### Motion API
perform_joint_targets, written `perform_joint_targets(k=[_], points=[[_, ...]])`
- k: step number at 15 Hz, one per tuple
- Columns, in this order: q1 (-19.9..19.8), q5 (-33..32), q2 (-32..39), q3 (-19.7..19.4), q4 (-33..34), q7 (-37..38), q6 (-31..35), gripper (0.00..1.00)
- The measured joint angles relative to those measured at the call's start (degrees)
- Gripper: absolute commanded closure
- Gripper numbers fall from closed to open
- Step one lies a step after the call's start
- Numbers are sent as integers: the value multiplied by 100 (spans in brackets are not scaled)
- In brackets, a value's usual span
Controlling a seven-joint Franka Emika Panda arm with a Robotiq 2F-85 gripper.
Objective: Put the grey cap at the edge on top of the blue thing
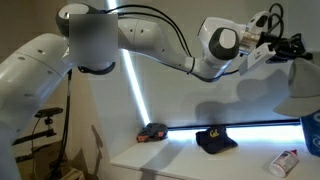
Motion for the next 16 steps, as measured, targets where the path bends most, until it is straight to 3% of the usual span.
perform_joint_targets(k=[1, 2, 5, 16], points=[[1, 2, 1, 0, 0, 0, 0, 98], [-62, -22, -10, 106, 13, 0, 0, 90], [-447, -62, -36, 722, 126, -39, 0, 90], [-507, -64, -37, 780, 189, -41, 0, 90]])
